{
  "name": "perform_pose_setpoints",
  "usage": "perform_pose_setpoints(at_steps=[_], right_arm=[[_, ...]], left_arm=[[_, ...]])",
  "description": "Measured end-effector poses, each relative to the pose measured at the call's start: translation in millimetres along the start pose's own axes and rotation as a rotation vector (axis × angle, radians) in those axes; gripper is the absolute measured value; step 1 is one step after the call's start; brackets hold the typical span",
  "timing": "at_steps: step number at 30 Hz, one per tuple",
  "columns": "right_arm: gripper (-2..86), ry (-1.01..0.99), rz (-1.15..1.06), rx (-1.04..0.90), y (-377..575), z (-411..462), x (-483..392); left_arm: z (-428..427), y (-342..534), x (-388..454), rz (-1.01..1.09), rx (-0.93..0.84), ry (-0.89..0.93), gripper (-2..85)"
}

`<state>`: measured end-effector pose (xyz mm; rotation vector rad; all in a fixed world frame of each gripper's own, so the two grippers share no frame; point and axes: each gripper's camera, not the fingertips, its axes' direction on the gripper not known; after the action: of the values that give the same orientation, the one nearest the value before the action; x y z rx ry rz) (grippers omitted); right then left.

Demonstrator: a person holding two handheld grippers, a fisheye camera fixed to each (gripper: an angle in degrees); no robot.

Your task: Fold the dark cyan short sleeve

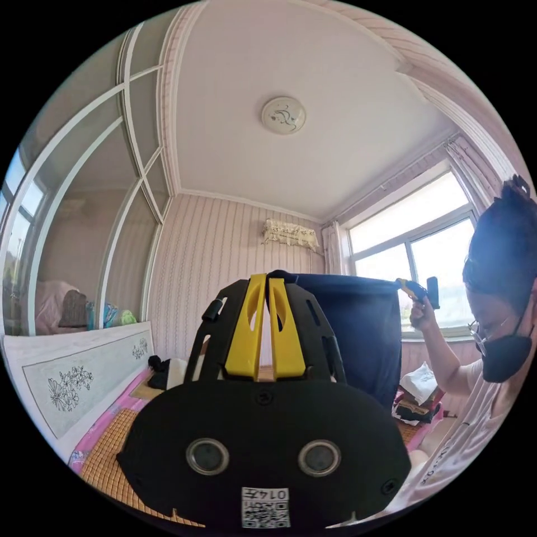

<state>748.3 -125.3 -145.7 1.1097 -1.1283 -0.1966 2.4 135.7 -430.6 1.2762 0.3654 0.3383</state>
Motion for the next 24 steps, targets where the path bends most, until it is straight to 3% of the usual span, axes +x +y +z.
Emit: perform_pose_setpoints(at_steps=[5,8,12,17,21,24], right_arm=[[0.0,0.26,0.289,-0.488,80,81,106],[-0.1,0.337,0.484,-0.595,150,106,161],[-0.3,0.224,0.632,-0.419,157,109,197],[-0.4,0.174,0.465,-0.144,91,108,199],[-0.3,0.2,0.376,-0.181,108,112,193],[-0.1,0.202,0.424,-0.299,171,116,201]], left_arm=[[150,101,-59,-0.153,-0.381,-0.097,-1.0],[234,183,-87,-0.247,-0.623,-0.145,-1.0],[276,192,-74,-0.17,-0.608,-0.186,-1.0],[286,155,-70,-0.158,-0.401,-0.19,-1.0],[286,206,-72,-0.095,-0.447,-0.144,-1.0],[285,298,-84,-0.092,-0.586,-0.129,-1.0]])
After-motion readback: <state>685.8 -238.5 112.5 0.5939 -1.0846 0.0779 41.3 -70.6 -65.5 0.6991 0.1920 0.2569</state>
